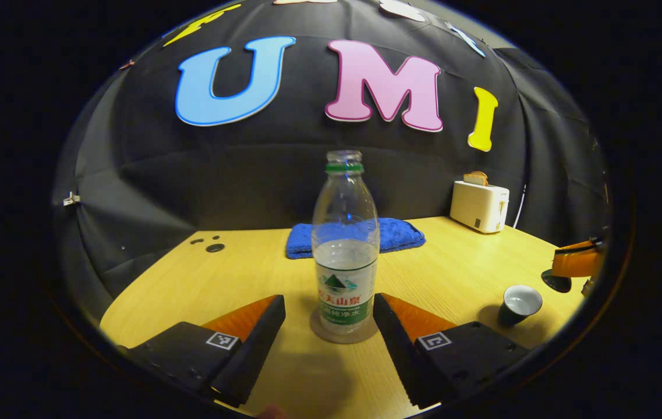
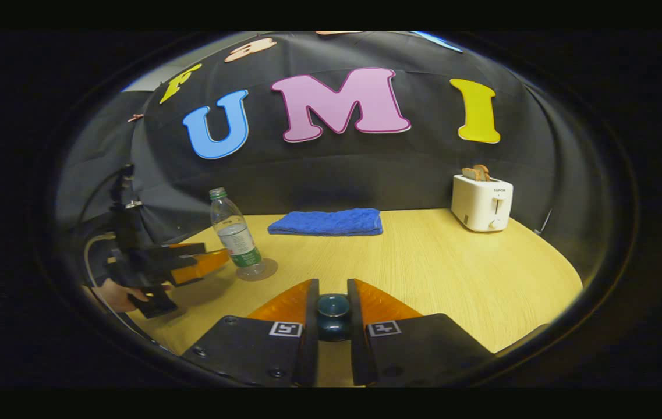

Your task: Open the teacup lid with one hand, grasp the water bottle and pour water into the teacup with the other hand; after pouring, place the water bottle on the coaster and then close the teacup lid.

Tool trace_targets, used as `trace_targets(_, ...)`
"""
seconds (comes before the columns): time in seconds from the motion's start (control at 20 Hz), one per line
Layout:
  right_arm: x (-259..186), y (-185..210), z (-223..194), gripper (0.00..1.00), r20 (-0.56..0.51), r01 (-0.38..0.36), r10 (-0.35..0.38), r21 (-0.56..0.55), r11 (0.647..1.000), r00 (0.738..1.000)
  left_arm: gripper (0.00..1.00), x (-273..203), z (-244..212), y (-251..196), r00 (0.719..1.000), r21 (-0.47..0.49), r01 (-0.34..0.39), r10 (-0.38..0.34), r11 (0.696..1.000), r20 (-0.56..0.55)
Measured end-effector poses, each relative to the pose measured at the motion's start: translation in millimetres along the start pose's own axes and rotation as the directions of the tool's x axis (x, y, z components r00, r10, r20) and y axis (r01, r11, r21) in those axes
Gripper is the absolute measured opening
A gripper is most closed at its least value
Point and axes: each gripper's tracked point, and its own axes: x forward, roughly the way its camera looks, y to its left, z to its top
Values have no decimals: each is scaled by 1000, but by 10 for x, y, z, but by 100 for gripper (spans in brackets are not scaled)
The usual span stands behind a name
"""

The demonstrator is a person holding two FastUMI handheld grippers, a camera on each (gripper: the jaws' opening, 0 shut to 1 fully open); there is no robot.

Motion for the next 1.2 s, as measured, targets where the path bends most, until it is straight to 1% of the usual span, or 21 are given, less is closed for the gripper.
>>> trace_targets(0.2,201,-66,-57,26,21,13,-13,-28,1000,1000,96,-421,66,165,998,39,-57,57,998,3)
trace_targets(0.35,290,-71,-225,26,1,14,-14,-44,999,1000,95,-648,87,104,998,36,-61,61,998,-4)
trace_targets(0.5,329,-56,-303,26,-7,12,-12,-60,998,1000,95,-778,28,-5,999,-16,-47,46,999,-27)
trace_targets(0.6,339,-68,-318,26,0,20,-20,-72,997,1000,96,-794,-20,-41,998,-44,-51,49,998,-47)
trace_targets(0.65,356,-75,-331,31,1,22,-22,-79,997,1000,96,-797,-60,-62,997,-62,-48,45,997,-59)
trace_targets(0.7,376,-93,-347,26,-4,27,-27,-84,996,1000,96,-799,-110,-97,997,-85,-46,40,995,-70)
trace_targets(0.8,405,-88,-435,26,-33,19,-21,-82,996,999,96,-792,-171,-117,994,-137,-59,46,989,-95)
trace_targets(0.85,392,-72,-414,23,-25,18,-20,-80,997,999,95,-791,-203,-124,992,-159,-68,50,985,-112)
trace_targets(0.9,401,-105,-419,24,-27,27,-30,-85,996,999,96,-798,-202,-123,991,-176,-77,57,981,-118)
trace_targets(1.0,385,-118,-423,33,-31,38,-41,-84,996,999,96,-809,-138,-115,991,-199,-93,71,976,-112)
trace_targets(1.05,390,-128,-424,35,-35,39,-42,-76,996,999,95,-805,-98,-107,991,-208,-99,78,973,-108)
trace_targets(1.1,395,-126,-425,46,-41,36,-39,-61,997,998,95,-809,-53,-90,990,-216,-109,87,970,-110)
trace_targets(1.2,369,-131,-368,62,-50,31,-32,-28,999,998,95,-823,18,-48,986,-229,-137,110,964,-128)
